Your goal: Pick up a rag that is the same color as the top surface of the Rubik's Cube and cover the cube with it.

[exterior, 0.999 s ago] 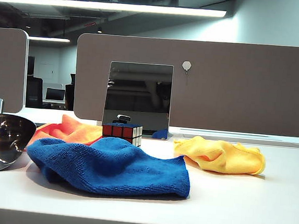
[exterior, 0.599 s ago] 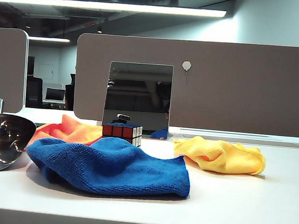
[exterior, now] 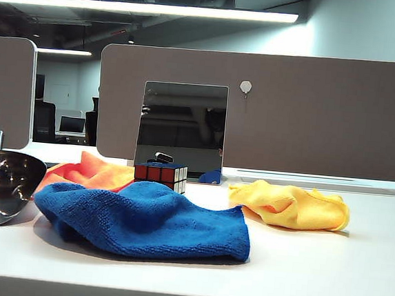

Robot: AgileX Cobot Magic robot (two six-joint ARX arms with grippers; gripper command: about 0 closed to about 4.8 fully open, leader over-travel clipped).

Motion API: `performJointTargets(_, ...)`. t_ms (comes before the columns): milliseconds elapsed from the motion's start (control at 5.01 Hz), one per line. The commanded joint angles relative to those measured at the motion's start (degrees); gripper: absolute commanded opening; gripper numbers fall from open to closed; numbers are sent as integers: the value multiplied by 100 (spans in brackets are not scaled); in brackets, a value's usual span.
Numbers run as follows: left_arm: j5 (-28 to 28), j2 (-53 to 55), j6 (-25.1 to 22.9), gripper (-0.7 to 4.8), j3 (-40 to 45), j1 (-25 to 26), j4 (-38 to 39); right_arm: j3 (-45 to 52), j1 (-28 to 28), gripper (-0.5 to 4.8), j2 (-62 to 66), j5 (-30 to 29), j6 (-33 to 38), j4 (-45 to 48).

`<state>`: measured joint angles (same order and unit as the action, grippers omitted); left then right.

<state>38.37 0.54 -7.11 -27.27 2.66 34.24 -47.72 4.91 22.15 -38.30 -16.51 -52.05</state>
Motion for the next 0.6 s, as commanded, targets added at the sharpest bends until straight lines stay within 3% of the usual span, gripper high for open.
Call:
performJointTargets(200, 173, 7, 1078, -6, 490, -9, -1141, -24, 1722, -5, 511, 1303, -299, 861)
performJointTargets(599, 142, 153, 1051, -6, 977, -11, -1473, -24, 1722, -5, 938, 1285, -299, 1593)
